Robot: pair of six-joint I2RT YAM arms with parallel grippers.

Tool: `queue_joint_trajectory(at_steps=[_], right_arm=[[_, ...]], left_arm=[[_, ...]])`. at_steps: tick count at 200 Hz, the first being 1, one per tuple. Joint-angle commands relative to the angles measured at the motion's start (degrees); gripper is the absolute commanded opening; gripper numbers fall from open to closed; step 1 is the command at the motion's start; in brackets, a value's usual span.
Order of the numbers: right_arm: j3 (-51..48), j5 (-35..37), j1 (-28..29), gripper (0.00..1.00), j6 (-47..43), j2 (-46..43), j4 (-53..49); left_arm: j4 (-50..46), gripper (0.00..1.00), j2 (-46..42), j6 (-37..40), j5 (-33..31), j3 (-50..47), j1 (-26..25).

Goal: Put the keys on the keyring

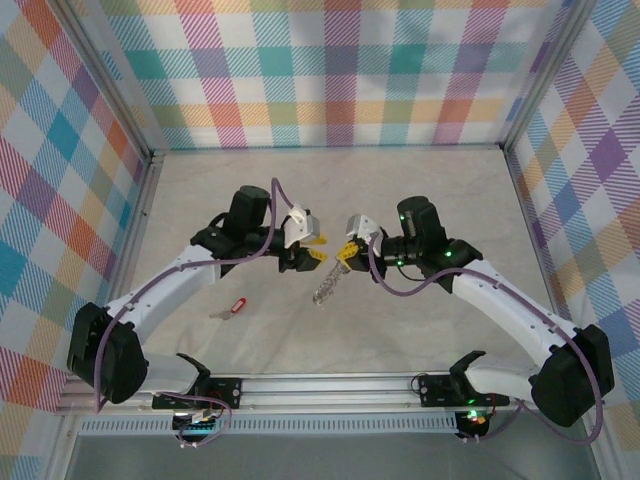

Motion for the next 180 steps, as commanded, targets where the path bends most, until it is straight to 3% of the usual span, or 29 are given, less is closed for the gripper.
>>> queue_joint_trajectory(at_steps=[1,89,127,162,180], right_arm=[[0.1,-5.6,0.0,0.00,1.0,-1.1,6.8],[-1.1,-6.2,0.0,0.00,1.3,-1.1,8.9],[-1.5,-6.5,0.0,0.00,1.2,-1.6,9.1],[-1.7,-6.7,0.0,0.00,0.7,-1.5,9.2],[-2.1,-6.5,0.1,0.00,0.4,-1.7,9.6]], left_arm=[[3.1,0.42,0.6,-0.9,0.1,1.0,-1.7],[5.4,0.33,0.5,-1.7,0.5,0.4,-2.7],[4.7,0.21,1.1,-1.4,1.4,1.2,-2.8],[0.4,0.00,1.8,1.2,3.0,3.1,-3.0],[0.6,0.00,1.7,1.1,4.7,3.1,-3.0]])
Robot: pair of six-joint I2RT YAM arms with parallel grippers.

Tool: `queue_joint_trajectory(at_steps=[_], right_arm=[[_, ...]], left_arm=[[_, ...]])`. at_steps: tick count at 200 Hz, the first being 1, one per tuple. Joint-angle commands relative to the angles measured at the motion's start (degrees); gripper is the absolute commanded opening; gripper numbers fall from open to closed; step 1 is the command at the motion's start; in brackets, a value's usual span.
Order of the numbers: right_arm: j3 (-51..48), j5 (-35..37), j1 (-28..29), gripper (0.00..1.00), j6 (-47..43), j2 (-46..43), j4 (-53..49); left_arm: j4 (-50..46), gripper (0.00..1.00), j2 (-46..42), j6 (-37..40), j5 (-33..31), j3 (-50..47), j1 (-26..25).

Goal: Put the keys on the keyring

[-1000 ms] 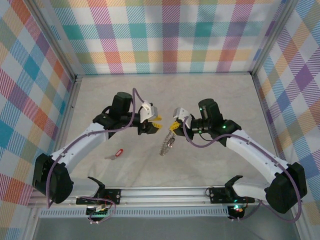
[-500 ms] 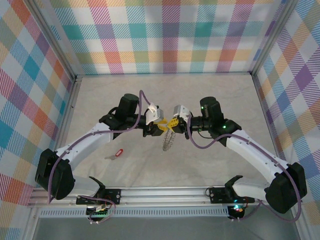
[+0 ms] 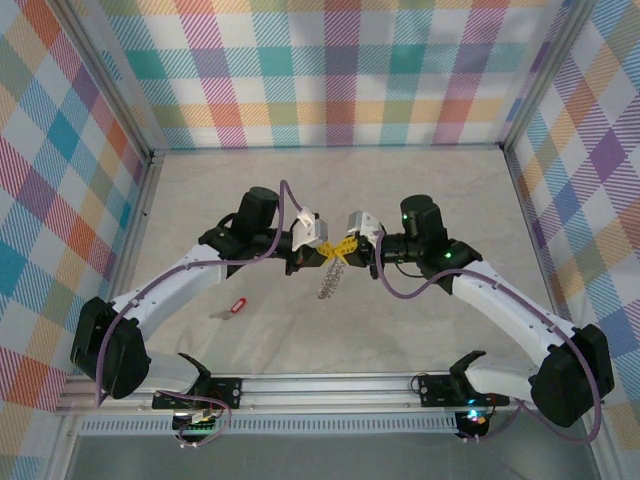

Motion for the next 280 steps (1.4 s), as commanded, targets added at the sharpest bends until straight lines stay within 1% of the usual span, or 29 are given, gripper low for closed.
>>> queue_joint_trajectory(at_steps=[1,4,12,16,20,30,52,64,79,103,141,175,183,188,192,197,201,214,223,241,252,270,280], right_arm=[[-0.5,-3.9,0.4,0.00,-1.0,-1.6,3.0],[-0.5,-3.7,0.4,0.01,-0.9,-1.6,3.0],[-0.8,-3.1,0.4,0.17,-0.1,-1.9,3.6],[-1.0,-2.8,0.4,0.23,0.2,-2.1,3.9],[-1.3,-2.7,0.3,0.27,0.3,-2.4,4.2],[-2.1,-2.5,0.0,0.31,0.5,-3.3,4.7],[-3.6,-3.6,-1.7,0.32,1.4,-5.6,5.2],[-4.6,-4.1,-2.3,0.29,1.1,-7.3,5.4],[-5.9,-2.9,-2.5,0.25,1.2,-9.7,6.1],[-8.3,-2.2,-3.1,0.22,1.9,-12.4,7.6],[-9.9,-2.6,-3.7,0.12,1.4,-13.2,7.0],[-9.8,-3.7,-4.8,0.12,1.2,-13.5,7.1],[-9.8,-4.5,-5.6,0.13,1.6,-13.8,7.5],[-9.8,-4.8,-6.1,0.16,1.8,-13.9,7.6],[-9.8,-4.8,-6.5,0.22,1.9,-14.0,7.8],[-9.8,-4.2,-6.9,0.34,2.1,-14.2,7.9],[-9.9,-3.6,-7.0,0.38,2.4,-14.3,8.3],[-10.6,-3.2,-7.8,0.40,3.1,-15.3,10.0],[-10.9,-3.8,-8.4,0.37,3.0,-15.8,11.0],[-10.3,-4.1,-8.9,0.22,2.0,-15.0,10.3],[-9.7,-5.4,-9.0,0.14,-0.3,-13.8,8.9],[-8.6,-7.4,-9.0,0.08,-0.9,-11.6,8.4],[-7.9,-9.3,-8.9,0.05,-2.8,-10.6,7.6]], left_arm=[[-0.1,0.00,0.3,1.3,3.1,2.0,-0.7],[0.3,0.00,0.2,1.0,3.4,2.0,-0.7],[1.6,0.00,0.0,0.2,3.7,1.5,-0.7],[2.2,0.00,-0.2,-0.1,3.8,1.2,-0.7],[2.9,0.00,-0.3,-0.4,3.8,0.9,-0.7],[4.4,0.00,-0.8,-1.4,4.0,0.4,-0.7],[5.7,0.00,-1.1,-2.7,4.8,0.3,-0.6],[6.7,0.00,-1.1,-3.6,5.1,0.3,-0.6],[7.7,0.00,-1.1,-4.3,5.8,0.1,-0.5],[8.7,0.00,-1.0,-4.7,7.6,0.2,-0.5],[9.3,0.00,-1.0,-5.2,9.1,0.2,-0.5],[8.9,0.00,-1.1,-4.9,9.1,0.4,-0.5],[8.8,0.00,-1.1,-4.8,9.0,0.3,-0.5],[8.7,0.00,-1.2,-4.7,8.9,0.3,-0.5],[8.7,0.00,-1.2,-4.7,8.8,0.3,-0.5],[8.6,0.00,-1.2,-4.7,8.8,0.3,-0.5],[8.5,0.00,-1.2,-4.6,8.8,0.3,-0.5],[8.3,0.00,-1.2,-4.4,8.7,0.3,-0.5],[8.2,0.00,-1.3,-4.5,8.7,0.3,-0.5],[8.3,0.00,-1.5,-4.5,8.7,0.2,-0.6],[8.3,0.00,-1.7,-4.4,9.0,0.3,-0.6],[8.2,0.00,-1.8,-4.5,9.1,0.4,-0.6],[8.1,0.00,-1.9,-4.5,9.2,0.6,-0.6]])
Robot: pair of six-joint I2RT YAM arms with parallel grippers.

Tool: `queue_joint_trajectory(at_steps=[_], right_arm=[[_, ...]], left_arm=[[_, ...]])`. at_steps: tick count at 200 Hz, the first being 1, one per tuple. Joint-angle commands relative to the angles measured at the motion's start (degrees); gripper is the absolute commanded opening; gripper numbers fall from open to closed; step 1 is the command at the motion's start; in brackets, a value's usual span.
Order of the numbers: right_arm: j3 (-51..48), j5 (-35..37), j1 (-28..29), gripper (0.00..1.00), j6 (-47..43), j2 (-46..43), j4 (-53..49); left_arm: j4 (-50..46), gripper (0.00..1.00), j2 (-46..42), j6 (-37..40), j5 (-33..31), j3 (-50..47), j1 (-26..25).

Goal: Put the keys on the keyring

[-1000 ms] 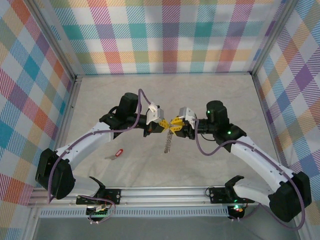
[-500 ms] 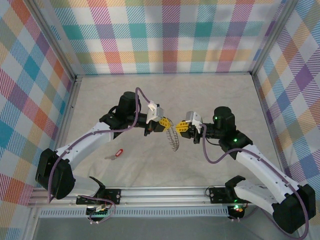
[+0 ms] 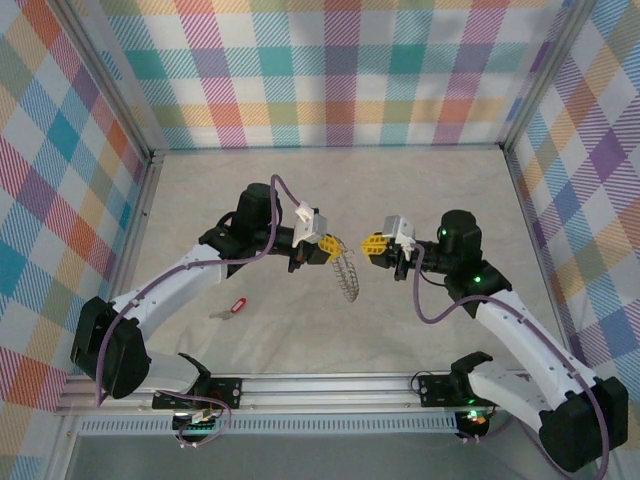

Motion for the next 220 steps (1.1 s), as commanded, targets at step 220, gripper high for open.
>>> queue_joint_trajectory(at_steps=[220], right_arm=[[-1.1,-1.4,4.1,0.34,2.9,2.7,10.5]], left_arm=[[8.6,0.00,-1.2,-5.8,1.6,-0.3,-1.8]])
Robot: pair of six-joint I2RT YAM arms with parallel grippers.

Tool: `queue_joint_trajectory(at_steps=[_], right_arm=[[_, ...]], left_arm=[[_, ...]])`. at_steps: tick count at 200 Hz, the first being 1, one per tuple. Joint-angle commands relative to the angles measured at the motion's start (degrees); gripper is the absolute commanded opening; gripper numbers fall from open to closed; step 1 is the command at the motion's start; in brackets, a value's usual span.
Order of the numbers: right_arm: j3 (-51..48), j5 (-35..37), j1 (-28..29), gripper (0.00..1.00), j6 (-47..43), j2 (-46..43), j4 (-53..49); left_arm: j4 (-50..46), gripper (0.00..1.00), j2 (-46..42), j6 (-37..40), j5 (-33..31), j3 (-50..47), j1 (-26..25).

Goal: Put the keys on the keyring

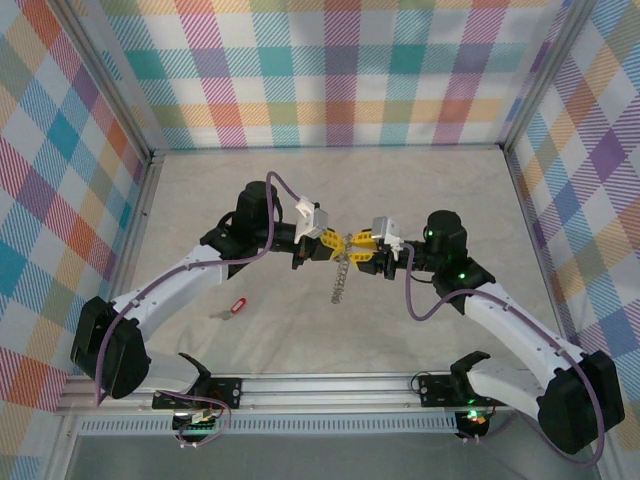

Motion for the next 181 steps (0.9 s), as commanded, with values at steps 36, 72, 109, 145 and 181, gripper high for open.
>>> queue_joint_trajectory(at_steps=[36,72,109,145,181], right_arm=[[1.4,-1.2,0.3,0.35,-3.7,-4.2,-4.7],[1.9,-1.6,0.3,0.39,-4.1,-4.8,-6.7],[1.9,-0.1,0.3,0.43,-5.3,-6.0,-9.2],[2.2,-0.8,0.3,0.44,-5.4,-5.8,-9.3],[1.8,0.3,-1.9,0.41,0.6,-4.9,-2.3]], left_arm=[[2.2,0.00,-1.0,-1.3,-1.3,0.1,-1.0],[3.9,0.00,-1.2,-3.2,-4.8,-0.3,-1.0],[6.5,0.00,-1.6,-5.6,-7.2,-1.1,-1.1],[7.1,0.00,-2.0,-5.9,-6.8,-1.4,-1.1],[8.3,0.00,-2.3,-6.2,-5.0,-1.5,-1.0]])
